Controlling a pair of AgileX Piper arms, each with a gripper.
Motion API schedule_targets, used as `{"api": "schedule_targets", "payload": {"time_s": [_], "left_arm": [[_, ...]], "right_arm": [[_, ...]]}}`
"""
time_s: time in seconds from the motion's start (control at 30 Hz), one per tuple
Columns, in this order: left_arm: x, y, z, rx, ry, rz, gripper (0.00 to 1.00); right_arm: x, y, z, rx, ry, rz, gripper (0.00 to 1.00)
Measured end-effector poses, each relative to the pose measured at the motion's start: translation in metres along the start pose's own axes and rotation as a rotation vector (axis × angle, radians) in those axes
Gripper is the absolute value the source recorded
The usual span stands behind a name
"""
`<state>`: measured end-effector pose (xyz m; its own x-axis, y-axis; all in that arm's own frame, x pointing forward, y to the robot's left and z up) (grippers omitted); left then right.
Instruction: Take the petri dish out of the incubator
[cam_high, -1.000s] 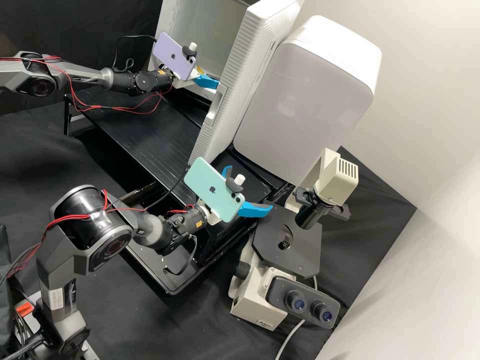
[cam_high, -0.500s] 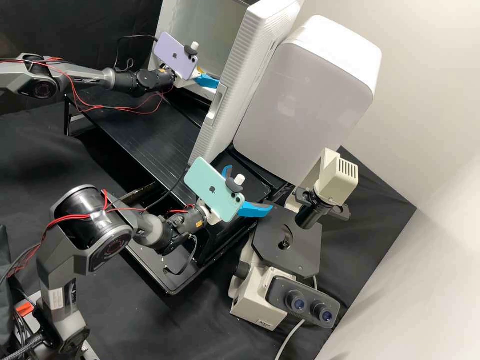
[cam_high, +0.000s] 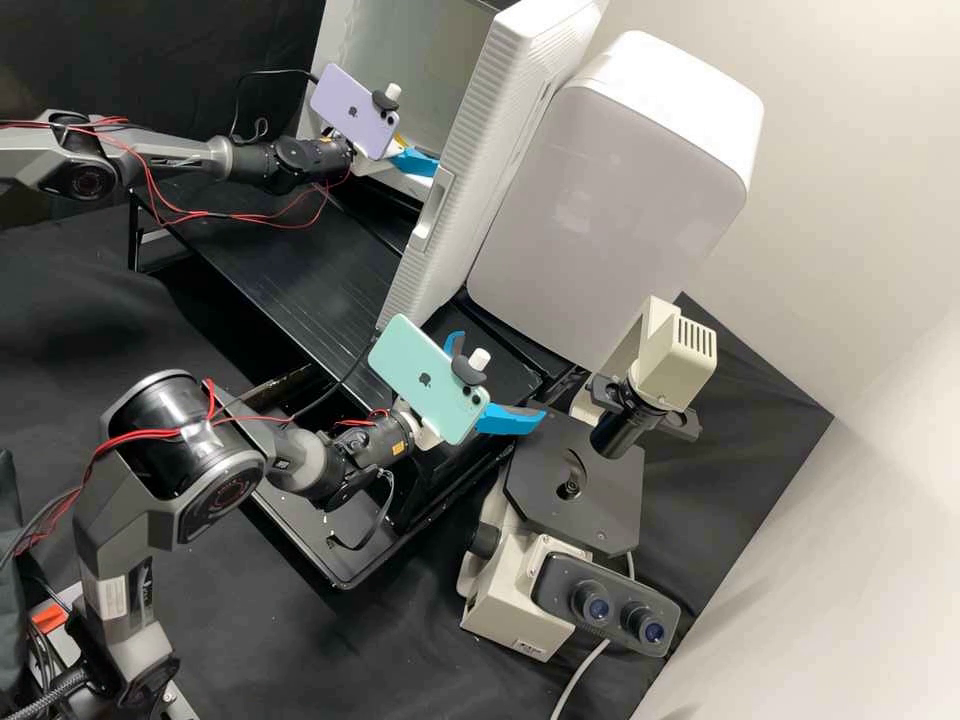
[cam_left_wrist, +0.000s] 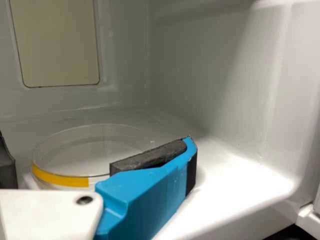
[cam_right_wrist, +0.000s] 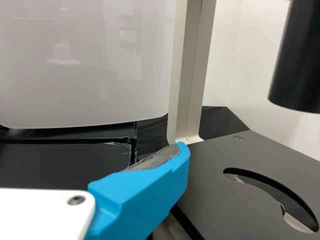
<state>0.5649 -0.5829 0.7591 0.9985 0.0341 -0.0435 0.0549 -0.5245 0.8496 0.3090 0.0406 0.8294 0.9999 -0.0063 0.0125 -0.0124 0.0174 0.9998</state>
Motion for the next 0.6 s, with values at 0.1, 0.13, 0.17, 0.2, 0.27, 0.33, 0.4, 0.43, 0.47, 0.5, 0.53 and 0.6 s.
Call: {"api": "schedule_targets", "payload": {"time_s": [0.1,0.13,0.17,0.2,0.27,0.33,0.4,0.43,0.47,0.5,0.53,0.6], "left_arm": [[0.0000,-0.0001,0.0001,0.001,-0.001,-0.001,0.00],[0.0000,-0.0001,0.0001,0.000,-0.001,-0.001,0.00],[0.0000,0.0005,0.0002,0.000,-0.002,0.001,0.00],[0.0000,0.0004,0.0002,0.000,-0.001,0.000,0.00],[0.0000,0.0003,0.0003,0.000,-0.002,0.000,0.00],[0.0000,0.0003,0.0003,0.000,-0.002,0.000,0.00],[0.0000,0.0003,0.0004,0.000,-0.003,-0.001,0.00],[0.0000,0.0003,0.0004,0.000,-0.003,-0.001,0.00],[0.0000,0.0003,0.0004,0.000,-0.003,-0.001,0.00],[0.0000,0.0003,0.0004,0.000,-0.003,-0.001,0.00],[0.0000,0.0003,0.0004,0.000,-0.003,-0.001,0.00],[0.0000,0.0004,0.0005,0.006,-0.005,0.001,0.00]], "right_arm": [[0.0000,0.0000,0.0000,0.000,0.000,0.000,1.00],[0.0000,0.0000,0.0000,0.000,0.000,0.000,1.00],[0.0000,0.0000,0.0000,0.000,0.000,0.000,1.00],[0.0000,0.0000,0.0000,0.000,0.000,0.000,1.00],[0.0000,0.0000,0.0000,0.000,0.000,0.000,1.00],[0.0000,0.0000,0.0000,0.000,0.000,0.000,1.00],[0.0000,0.0000,0.0000,0.000,0.000,0.000,1.00],[0.0000,0.0000,0.0000,0.000,0.000,0.000,1.00],[0.0000,0.0000,0.0000,0.000,0.000,0.000,1.00],[0.0000,0.0000,0.0000,0.000,0.000,0.000,1.00],[0.0000,0.0000,0.0000,0.000,0.000,0.000,1.00],[0.0000,0.0000,0.0000,0.000,0.000,0.000,1.00]]}}
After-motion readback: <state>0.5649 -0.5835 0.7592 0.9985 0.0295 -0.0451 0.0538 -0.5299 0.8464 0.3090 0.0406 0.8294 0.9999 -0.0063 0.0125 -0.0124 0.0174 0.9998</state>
